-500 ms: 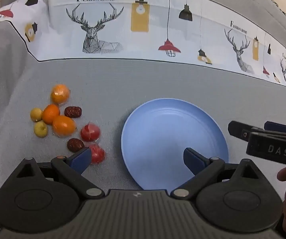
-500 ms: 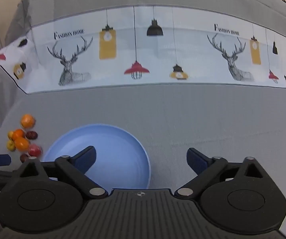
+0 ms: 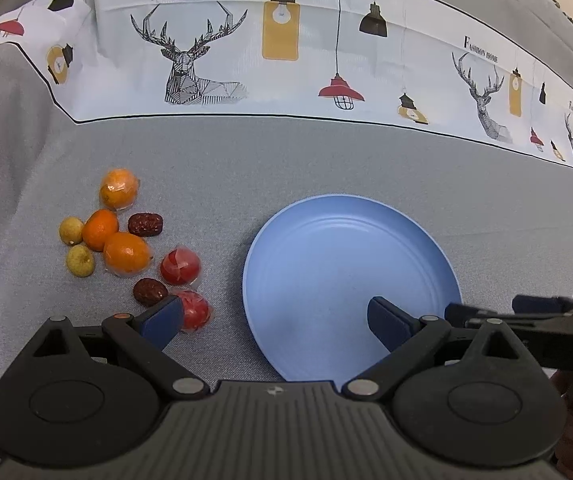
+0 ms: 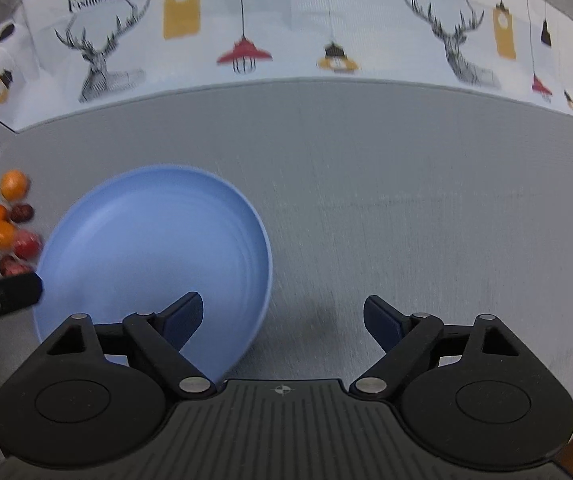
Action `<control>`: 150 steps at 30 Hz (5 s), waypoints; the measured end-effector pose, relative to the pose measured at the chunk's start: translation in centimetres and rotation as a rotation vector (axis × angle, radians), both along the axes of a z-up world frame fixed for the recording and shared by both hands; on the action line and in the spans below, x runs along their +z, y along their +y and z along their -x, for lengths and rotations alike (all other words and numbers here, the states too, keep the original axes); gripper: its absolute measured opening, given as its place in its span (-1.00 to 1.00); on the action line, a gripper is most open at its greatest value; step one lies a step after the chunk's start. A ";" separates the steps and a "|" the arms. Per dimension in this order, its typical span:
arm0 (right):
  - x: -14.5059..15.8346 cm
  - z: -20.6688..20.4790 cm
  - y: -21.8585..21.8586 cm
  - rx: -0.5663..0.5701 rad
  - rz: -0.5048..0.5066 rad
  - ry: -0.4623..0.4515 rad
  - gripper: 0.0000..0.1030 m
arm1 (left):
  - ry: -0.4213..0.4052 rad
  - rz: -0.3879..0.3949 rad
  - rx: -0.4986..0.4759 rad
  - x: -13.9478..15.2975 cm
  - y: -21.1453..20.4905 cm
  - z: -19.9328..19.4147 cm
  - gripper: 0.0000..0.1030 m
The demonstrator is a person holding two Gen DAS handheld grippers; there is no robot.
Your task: Organize fruits
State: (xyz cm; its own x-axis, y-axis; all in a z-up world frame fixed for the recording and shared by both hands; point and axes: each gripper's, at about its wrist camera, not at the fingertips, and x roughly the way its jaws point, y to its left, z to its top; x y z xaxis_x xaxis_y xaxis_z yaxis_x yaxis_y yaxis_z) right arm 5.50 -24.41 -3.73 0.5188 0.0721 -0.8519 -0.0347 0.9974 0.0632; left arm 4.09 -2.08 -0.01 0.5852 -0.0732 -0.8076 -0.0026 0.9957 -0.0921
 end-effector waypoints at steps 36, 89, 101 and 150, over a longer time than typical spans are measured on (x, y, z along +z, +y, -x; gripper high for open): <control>2.3 1.4 1.3 0.070 0.059 -0.175 0.54 | 0.031 0.000 -0.050 -0.6 -0.7 0.0 0.93; 2.7 1.4 0.8 0.094 0.003 -0.192 0.33 | 0.028 0.005 -0.050 -0.4 -0.7 0.0 0.91; 2.7 1.4 0.8 0.094 0.002 -0.193 0.33 | 0.029 0.003 -0.050 -0.4 -0.6 0.0 0.91; 3.8 1.4 12.2 0.413 -0.228 -0.190 -0.09 | 0.370 0.093 0.323 -1.9 14.2 1.0 0.32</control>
